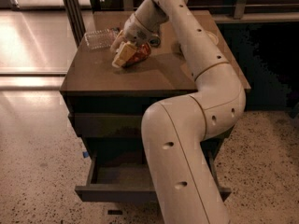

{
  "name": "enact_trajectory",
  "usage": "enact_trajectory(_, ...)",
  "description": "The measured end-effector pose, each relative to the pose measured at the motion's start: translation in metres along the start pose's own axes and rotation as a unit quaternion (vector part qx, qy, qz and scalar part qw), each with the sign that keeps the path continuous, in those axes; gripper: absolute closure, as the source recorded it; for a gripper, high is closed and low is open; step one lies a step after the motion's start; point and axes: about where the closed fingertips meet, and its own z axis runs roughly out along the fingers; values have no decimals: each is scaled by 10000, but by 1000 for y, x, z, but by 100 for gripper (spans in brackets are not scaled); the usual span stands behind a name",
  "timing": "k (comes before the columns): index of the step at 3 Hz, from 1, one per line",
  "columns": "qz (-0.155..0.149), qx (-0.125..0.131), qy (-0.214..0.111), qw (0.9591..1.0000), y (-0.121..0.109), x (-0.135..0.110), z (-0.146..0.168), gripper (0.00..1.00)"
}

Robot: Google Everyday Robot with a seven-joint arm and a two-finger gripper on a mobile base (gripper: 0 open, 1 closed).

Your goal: Place coke can into middle drawer

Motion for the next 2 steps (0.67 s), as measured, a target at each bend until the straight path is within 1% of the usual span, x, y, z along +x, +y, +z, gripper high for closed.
enact_trajectory(1, 0, 0, 0, 10000, 0, 0, 0, 82)
enact_trajectory(2, -1, 0, -1, 10000, 0, 0, 0, 100)
